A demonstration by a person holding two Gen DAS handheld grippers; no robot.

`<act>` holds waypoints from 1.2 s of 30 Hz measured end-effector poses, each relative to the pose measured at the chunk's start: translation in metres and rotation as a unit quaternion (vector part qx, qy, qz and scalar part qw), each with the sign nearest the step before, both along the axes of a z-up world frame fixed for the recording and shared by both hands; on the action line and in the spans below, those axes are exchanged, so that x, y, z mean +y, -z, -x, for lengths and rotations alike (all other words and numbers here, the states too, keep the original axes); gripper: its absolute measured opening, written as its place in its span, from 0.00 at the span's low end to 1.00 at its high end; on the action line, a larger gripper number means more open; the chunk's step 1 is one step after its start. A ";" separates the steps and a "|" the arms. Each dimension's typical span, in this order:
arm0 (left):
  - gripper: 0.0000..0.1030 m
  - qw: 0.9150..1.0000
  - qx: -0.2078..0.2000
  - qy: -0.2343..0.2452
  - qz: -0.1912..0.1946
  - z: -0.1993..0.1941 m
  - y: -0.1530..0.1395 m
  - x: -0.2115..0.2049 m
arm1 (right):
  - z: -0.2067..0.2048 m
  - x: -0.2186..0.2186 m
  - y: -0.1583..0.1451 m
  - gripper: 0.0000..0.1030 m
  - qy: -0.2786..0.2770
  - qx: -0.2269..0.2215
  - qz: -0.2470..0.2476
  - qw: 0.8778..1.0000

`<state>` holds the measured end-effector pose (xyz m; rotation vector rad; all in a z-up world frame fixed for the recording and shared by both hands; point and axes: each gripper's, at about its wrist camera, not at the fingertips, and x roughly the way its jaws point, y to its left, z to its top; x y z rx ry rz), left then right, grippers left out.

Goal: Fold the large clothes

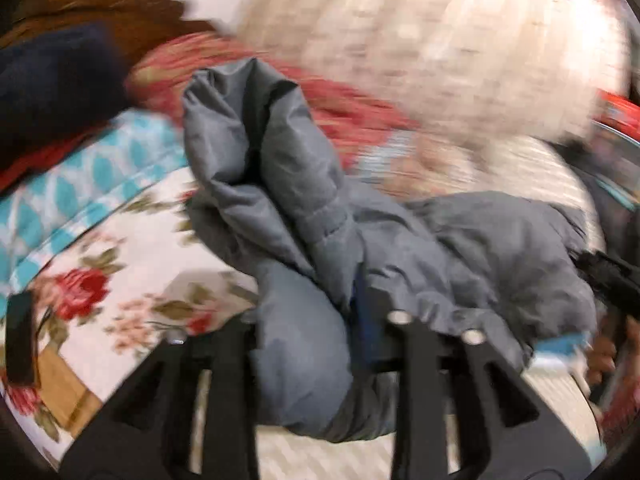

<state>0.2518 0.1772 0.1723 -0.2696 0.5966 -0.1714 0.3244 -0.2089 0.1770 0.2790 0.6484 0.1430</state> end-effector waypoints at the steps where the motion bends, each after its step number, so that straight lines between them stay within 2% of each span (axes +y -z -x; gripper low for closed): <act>1: 0.59 0.998 0.043 -0.035 -0.019 -0.027 0.029 -0.001 | -0.019 0.002 0.016 0.80 0.026 0.018 0.033 0.999; 2: 0.61 0.995 0.080 -0.046 -0.030 -0.047 0.053 -0.002 | -0.039 0.003 0.045 0.81 0.061 0.054 0.078 0.994; 3: 0.61 0.989 0.129 -0.053 -0.043 -0.065 0.087 -0.004 | -0.050 0.001 0.071 0.81 0.087 0.090 0.102 0.987; 4: 0.60 0.980 0.183 -0.061 -0.056 -0.078 0.122 -0.004 | -0.051 -0.008 0.099 0.81 0.114 0.121 0.104 0.981; 5: 0.59 0.974 0.207 -0.072 -0.064 -0.082 0.142 -0.003 | -0.047 -0.013 0.111 0.81 0.123 0.126 0.091 0.980; 6: 0.63 0.974 0.203 -0.082 -0.053 -0.078 0.155 0.002 | -0.036 -0.021 0.125 0.81 0.128 0.127 0.075 0.981; 10: 0.63 0.981 0.172 -0.085 -0.019 -0.056 0.149 0.020 | 0.019 -0.032 0.147 0.81 0.127 0.112 0.082 0.982; 13: 0.63 0.983 0.139 -0.116 0.004 -0.019 0.131 0.034 | 0.061 -0.028 0.153 0.81 0.104 0.118 0.042 0.987; 15: 0.63 0.985 0.125 -0.119 0.013 0.007 0.115 0.038 | 0.078 -0.015 0.155 0.81 0.091 0.128 0.020 0.987; 17: 0.63 0.987 0.115 -0.110 0.001 0.035 0.102 0.032 | 0.103 -0.001 0.158 0.81 0.069 0.138 0.013 0.988; 21: 0.63 0.990 0.112 -0.054 -0.058 0.091 0.096 -0.007 | 0.150 0.029 0.166 0.81 0.029 0.165 0.014 0.986; 24: 0.63 0.987 0.132 -0.003 -0.088 0.129 0.105 -0.041 | 0.185 0.049 0.175 0.81 -0.001 0.196 0.030 0.980; 28: 0.63 0.978 0.159 0.059 -0.117 0.186 0.117 -0.081 | 0.240 0.062 0.184 0.81 -0.026 0.220 0.044 0.974; 31: 0.63 0.974 0.175 0.085 -0.118 0.216 0.123 -0.098 | 0.279 0.058 0.195 0.81 -0.026 0.244 0.022 0.969; 33: 0.63 0.972 0.180 0.093 -0.123 0.233 0.125 -0.108 | 0.313 0.054 0.198 0.81 -0.020 0.233 -0.003 0.972; 36: 0.63 0.968 0.192 0.103 -0.122 0.254 0.131 -0.120 | 0.348 0.056 0.200 0.83 -0.022 0.240 -0.017 0.970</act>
